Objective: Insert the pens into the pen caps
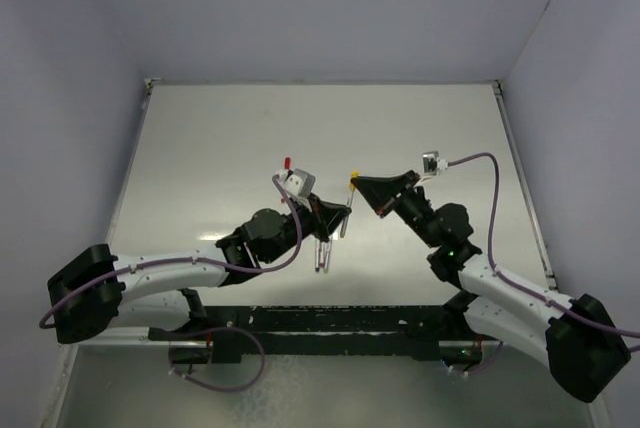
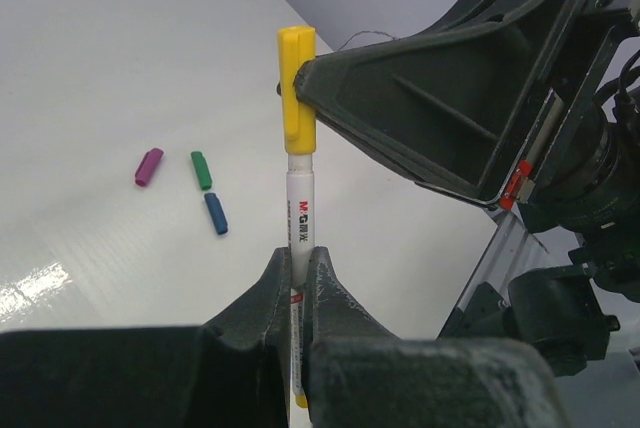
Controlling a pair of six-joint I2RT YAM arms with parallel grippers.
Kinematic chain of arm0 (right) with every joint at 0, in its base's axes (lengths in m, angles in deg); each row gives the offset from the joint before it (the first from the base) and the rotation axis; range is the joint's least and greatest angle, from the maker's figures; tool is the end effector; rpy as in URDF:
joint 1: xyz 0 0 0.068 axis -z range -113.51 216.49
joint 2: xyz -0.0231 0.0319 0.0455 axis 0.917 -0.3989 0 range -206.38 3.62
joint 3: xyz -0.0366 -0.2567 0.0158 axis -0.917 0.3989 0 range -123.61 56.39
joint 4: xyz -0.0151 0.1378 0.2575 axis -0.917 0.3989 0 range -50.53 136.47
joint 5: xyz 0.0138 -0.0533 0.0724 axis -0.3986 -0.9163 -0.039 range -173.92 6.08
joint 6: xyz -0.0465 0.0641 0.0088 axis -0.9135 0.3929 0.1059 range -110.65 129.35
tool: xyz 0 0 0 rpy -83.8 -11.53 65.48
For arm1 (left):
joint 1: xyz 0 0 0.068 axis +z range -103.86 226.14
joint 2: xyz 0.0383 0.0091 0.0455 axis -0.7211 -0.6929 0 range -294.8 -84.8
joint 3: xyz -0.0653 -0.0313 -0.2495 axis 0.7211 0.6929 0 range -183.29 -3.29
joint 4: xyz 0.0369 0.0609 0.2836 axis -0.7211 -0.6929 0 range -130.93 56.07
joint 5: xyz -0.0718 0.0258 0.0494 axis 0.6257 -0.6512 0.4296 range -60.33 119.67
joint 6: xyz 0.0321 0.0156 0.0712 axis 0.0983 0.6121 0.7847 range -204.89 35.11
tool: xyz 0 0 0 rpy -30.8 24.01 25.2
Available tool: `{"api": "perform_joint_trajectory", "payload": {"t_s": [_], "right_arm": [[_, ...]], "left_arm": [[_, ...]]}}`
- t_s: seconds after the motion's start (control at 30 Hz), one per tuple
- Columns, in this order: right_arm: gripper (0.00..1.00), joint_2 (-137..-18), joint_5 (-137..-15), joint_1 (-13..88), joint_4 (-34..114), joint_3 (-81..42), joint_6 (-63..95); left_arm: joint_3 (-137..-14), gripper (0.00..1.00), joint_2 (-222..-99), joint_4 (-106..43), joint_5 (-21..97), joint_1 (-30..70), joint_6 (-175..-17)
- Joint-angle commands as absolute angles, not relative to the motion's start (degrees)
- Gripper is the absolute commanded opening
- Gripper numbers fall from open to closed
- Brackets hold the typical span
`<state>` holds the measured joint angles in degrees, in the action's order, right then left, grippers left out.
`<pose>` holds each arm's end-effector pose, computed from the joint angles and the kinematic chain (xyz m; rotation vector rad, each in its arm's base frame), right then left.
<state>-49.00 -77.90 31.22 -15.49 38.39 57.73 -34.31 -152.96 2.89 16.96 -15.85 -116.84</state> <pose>0.2114 0.1584 0.2535 0.0519 1.3301 1.3240 0.1661 -0.2801 0.2254 0.2554 1.6692 -1.0925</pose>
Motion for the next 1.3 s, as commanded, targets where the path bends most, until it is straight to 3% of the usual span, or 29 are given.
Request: {"api": "perform_joint_trajectory", "payload": {"t_s": [0.0, 0.23, 0.57, 1.27], "right_arm": [[0.0, -49.99, -75.95, 30.5, -16.89, 37.47, 57.53], [0.0, -51.41, -74.28, 28.92, -13.02, 38.14, 56.74], [0.0, -54.61, -74.91, 21.91, -6.13, 36.0, 50.97], [0.0, -57.32, -84.04, 17.21, 0.91, 35.44, 49.17]], "left_arm": [[-34.49, 0.0, -152.98, 8.54, 15.42, -15.6, -117.13], [-35.6, 0.0, -153.03, 11.56, 17.8, -11.56, -116.73], [-36.8, 0.0, -157.52, 23.72, 31.76, -4.02, -122.68], [-39.19, 0.0, -149.08, 16.37, 26.16, -2.46, -114.24]]}}
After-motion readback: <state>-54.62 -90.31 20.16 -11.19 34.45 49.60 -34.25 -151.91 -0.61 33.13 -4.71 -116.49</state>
